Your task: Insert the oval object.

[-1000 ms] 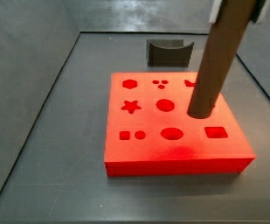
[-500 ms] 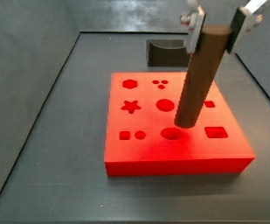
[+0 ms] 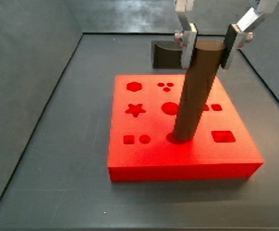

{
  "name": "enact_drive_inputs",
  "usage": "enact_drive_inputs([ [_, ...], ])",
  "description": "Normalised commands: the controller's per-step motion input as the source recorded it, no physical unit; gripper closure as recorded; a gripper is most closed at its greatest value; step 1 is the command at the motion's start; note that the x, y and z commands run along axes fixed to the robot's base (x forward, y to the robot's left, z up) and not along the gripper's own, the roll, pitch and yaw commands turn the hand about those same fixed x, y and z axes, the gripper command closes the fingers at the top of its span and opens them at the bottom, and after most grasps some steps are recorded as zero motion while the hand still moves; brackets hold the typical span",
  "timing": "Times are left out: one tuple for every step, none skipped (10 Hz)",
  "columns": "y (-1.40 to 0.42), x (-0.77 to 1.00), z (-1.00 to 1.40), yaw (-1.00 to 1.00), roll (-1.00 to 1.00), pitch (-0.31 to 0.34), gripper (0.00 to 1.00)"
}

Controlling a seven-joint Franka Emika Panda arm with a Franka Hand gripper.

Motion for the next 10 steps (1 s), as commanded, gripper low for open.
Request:
enact_drive_inputs([
  [0.0, -0.02, 0.0, 0.0, 0.0, 0.0, 1.0],
  [-0.02, -0.15, 0.0, 0.0, 0.0, -0.059, 1.0],
  [-0.03, -0.11, 0.0, 0.0, 0.0, -0.057, 1.0],
  [0.0, -0.1, -0.01, 0.03, 0.0, -0.054, 1.0],
  [-0.01, -0.13, -0.03, 0.07, -0.01, -0.073, 1.0],
  [0.0, -0.14, -0.04, 0.06, -0.03, -0.079, 1.0],
  [0.0, -0.16, -0.06, 0.06, -0.01, -0.074, 1.0],
  [-0.05, -0.05, -0.05, 0.06, 0.0, -0.056, 1.0],
  [-0.07, 0.0, -0.12, 0.12, 0.0, -0.031, 1.0],
  [0.0, 0.02, -0.2, 0.15, 0.0, -0.011, 1.0],
])
